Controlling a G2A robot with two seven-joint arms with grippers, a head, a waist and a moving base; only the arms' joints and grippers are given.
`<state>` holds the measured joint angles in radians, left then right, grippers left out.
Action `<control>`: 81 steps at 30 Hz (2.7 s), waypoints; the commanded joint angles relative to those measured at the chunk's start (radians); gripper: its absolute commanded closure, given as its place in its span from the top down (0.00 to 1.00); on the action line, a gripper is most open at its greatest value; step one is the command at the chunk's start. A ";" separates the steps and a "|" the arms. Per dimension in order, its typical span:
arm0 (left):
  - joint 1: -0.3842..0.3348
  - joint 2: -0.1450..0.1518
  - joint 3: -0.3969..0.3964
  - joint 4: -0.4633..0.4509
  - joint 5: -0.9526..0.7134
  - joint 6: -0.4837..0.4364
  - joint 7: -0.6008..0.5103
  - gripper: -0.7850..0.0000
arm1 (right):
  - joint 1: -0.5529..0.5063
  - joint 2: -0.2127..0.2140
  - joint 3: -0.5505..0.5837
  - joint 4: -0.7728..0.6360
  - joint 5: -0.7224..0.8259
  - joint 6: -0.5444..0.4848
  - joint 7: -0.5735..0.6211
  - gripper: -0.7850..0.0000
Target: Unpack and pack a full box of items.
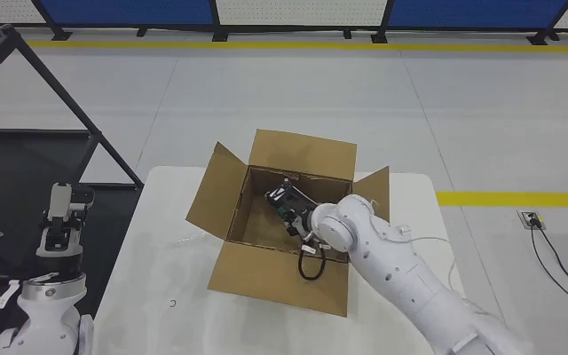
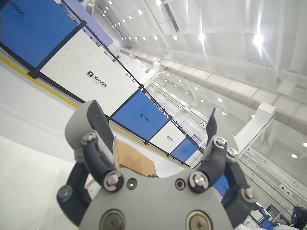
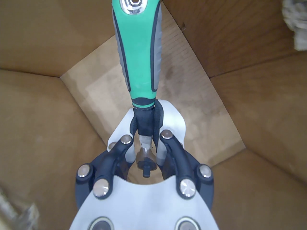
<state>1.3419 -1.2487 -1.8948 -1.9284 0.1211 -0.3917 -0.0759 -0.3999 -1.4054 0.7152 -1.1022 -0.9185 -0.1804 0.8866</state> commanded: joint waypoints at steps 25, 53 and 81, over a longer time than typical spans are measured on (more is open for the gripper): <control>0.000 0.000 0.000 0.000 0.000 0.000 0.000 1.00 | -0.791 0.176 0.587 -1.036 -0.116 0.018 -0.253 0.00; 0.000 0.000 0.000 0.000 0.000 0.000 0.000 1.00 | -0.816 0.261 0.966 -0.756 0.348 0.088 0.240 0.00; 0.000 0.000 0.000 0.000 0.000 0.000 0.000 1.00 | -0.401 0.249 0.605 -0.189 0.160 0.268 0.355 0.07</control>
<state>1.3419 -1.2487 -1.8948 -1.9284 0.1211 -0.3917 -0.0759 -0.8055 -1.1565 1.3231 -1.3002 -0.7598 0.0900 1.2422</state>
